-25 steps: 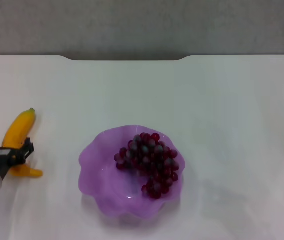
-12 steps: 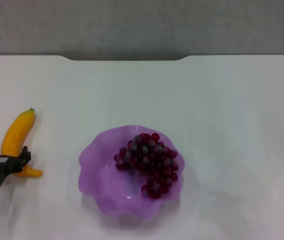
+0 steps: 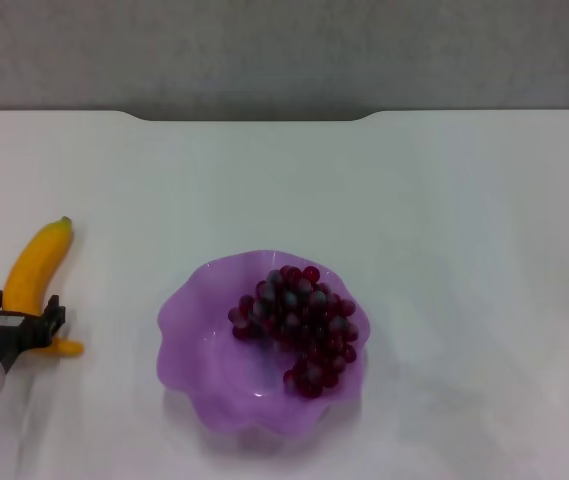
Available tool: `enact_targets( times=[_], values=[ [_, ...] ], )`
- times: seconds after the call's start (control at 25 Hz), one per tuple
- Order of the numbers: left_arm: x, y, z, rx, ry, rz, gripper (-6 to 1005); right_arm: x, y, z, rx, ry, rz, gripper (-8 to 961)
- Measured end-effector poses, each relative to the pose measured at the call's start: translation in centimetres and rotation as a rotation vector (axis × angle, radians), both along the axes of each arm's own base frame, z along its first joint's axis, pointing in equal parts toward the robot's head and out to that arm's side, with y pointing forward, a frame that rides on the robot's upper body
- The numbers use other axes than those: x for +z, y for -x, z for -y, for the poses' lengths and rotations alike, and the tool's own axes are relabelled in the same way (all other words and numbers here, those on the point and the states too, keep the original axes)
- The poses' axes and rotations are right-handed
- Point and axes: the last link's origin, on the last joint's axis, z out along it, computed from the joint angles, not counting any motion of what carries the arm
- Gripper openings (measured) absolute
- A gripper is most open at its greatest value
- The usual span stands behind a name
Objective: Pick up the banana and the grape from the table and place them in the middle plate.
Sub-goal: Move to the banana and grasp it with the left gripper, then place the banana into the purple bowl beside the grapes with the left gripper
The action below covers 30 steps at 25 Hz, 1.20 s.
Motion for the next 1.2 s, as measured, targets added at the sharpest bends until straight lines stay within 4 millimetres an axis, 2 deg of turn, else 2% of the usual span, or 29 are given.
enact_targets(
  times=[0.24,0.56,1.0,1.2],
  values=[
    [0.0,0.0,0.0,0.003,-0.002,0.008,764,0.0,0.0,0.0,-0.003,0.001,0.001,0],
    [0.0,-0.1,-0.1,0.002,-0.006,0.011,552,0.0,-0.1,-0.1,-0.006,0.002,0.002,0],
    [0.0,-0.9,-0.7,-0.019,-0.013,0.026,520,-0.2,-0.3,0.0,-0.019,0.009,0.0,0],
    [0.0,-2.0,-1.3,-0.061,-0.038,0.053,518,-0.3,-0.5,-0.1,-0.034,0.015,0.003,0]
  ],
)
